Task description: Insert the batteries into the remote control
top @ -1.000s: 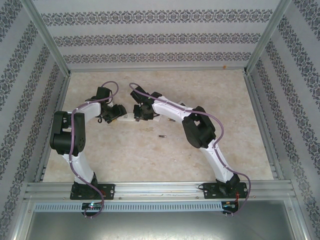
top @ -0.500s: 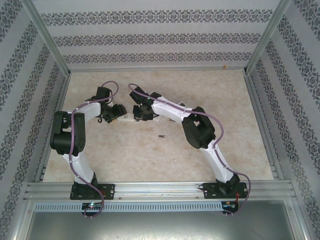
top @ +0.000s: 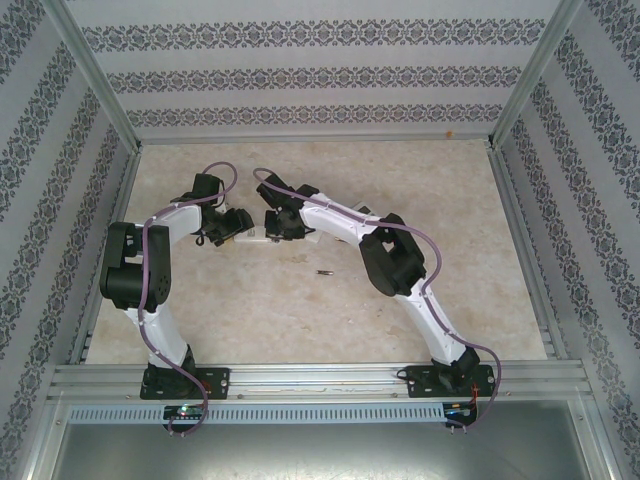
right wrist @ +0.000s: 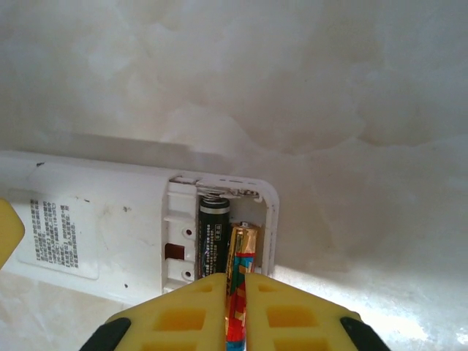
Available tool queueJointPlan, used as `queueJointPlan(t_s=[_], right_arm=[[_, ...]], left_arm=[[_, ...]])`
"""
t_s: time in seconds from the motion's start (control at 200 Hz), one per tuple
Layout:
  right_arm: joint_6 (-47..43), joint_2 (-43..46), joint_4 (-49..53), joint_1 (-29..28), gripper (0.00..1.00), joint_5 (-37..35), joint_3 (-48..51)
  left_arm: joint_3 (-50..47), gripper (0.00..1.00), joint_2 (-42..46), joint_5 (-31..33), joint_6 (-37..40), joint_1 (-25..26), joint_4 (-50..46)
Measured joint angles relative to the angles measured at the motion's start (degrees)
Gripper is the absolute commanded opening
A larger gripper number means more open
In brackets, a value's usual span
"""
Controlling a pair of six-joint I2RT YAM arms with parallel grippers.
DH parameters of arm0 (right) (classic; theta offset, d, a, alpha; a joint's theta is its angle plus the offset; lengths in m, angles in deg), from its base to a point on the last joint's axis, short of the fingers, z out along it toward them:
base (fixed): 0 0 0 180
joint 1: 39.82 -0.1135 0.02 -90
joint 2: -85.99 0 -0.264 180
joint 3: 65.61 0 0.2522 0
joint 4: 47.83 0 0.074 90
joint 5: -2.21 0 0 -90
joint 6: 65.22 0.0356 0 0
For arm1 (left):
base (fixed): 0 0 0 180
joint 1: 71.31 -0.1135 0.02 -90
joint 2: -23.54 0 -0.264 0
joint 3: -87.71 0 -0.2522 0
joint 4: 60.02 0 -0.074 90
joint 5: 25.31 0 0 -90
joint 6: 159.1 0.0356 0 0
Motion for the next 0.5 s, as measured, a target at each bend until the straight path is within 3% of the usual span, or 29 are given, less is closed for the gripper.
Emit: queueJointPlan(t_s=[0.375,0.5], right_arm=[[-4.22,0.00,-2.54,-3.54,0.05,-11.93,1.16],[-4.22,1.01,-4.11,-3.61,0.07,-12.15,2.82]], left_arm=[[-0.02,0.64,0.00,-0.24,0.00,0.00,0.33],[-0.02,0.64,0.00,-0.24,0.00,0.00,0.31]])
